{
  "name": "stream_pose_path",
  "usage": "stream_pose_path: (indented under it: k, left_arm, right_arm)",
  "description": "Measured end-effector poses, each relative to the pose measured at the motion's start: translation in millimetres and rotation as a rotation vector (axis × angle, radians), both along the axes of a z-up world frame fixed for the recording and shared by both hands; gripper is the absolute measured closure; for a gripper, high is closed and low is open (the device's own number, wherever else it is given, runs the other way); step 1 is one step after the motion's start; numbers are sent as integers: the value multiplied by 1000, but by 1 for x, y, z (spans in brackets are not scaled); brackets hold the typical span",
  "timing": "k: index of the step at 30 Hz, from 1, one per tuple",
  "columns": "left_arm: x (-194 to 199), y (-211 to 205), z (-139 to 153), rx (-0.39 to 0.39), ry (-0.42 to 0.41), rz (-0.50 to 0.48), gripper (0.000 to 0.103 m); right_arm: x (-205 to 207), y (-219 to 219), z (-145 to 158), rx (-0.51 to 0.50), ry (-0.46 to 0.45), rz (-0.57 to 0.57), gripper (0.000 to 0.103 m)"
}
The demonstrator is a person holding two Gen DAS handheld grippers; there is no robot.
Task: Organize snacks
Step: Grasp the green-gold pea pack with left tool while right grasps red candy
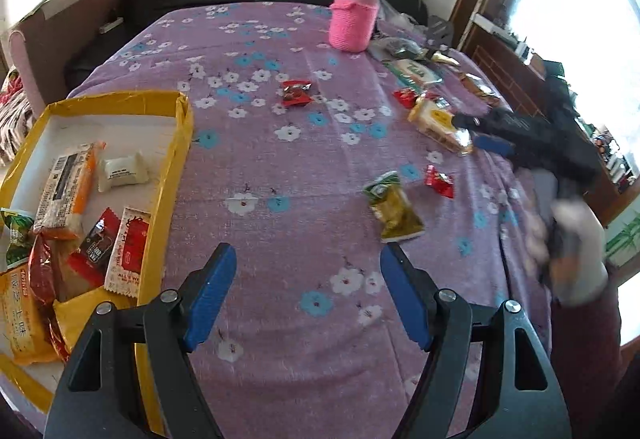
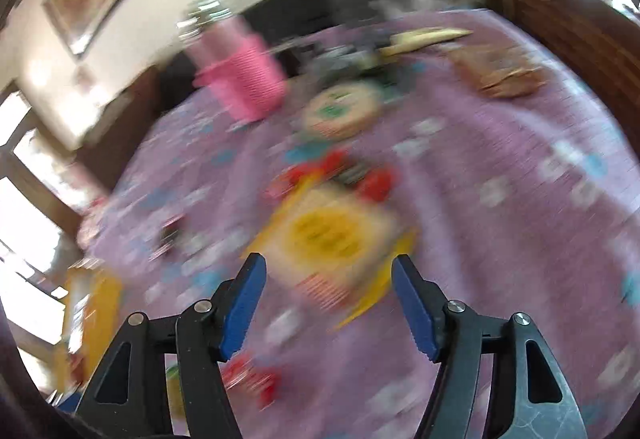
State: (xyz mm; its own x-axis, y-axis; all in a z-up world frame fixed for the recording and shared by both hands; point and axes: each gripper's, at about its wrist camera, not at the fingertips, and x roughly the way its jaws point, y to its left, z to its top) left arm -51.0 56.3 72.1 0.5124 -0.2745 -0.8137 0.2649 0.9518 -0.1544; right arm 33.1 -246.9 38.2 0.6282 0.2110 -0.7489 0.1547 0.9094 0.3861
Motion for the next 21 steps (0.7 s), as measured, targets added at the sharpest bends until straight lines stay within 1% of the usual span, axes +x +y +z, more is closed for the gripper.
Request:
stream_pose_path:
  k: [2, 4, 6, 7, 9, 10, 11, 12, 13, 14, 16, 19, 21]
  left_arm:
    - [4, -3, -6, -11, 9, 10, 29]
    - [7, -8, -13, -11, 27, 10, 29]
    - [7, -14, -17, -9, 38, 0, 29]
    - [8, -19, -19, -4, 44, -9, 29]
    - [11, -29, -23, 1, 49, -33, 29]
    - [13, -36, -25, 8, 50, -45, 29]
    - [17, -43, -28, 20, 51, -55, 29]
    - [20, -49, -31, 23, 52, -61, 29]
    - [23, -56, -34, 19, 58, -70, 29]
    - [27, -62, -36, 14, 63, -77, 29]
    - [36, -75, -40, 25, 64, -84, 29]
    - [47, -90, -47, 56, 64, -86, 29]
    - [51, -98, -49, 62, 54, -92, 29]
  right_arm:
    - [-9, 24, -3, 0, 5, 70, 35]
    - [-12, 50, -9, -53, 15, 133, 38]
    - [-10, 73, -18, -124, 33, 179, 50]
    - [-8, 81, -25, -160, 55, 198, 63]
    - [-13, 90, -26, -237, 41, 207, 68]
    - [-14, 95, -27, -279, 47, 212, 72]
    - [-15, 96, -27, -303, 43, 209, 78]
    - [-17, 97, -27, -317, 39, 206, 80]
    - [-18, 96, -27, -322, 38, 208, 84]
    - [-19, 91, -26, -303, 39, 209, 84]
    - [-20, 78, -23, -231, 28, 190, 84]
    - [-23, 66, -12, -184, -1, 166, 84]
    - [-23, 58, -9, -133, -15, 159, 84]
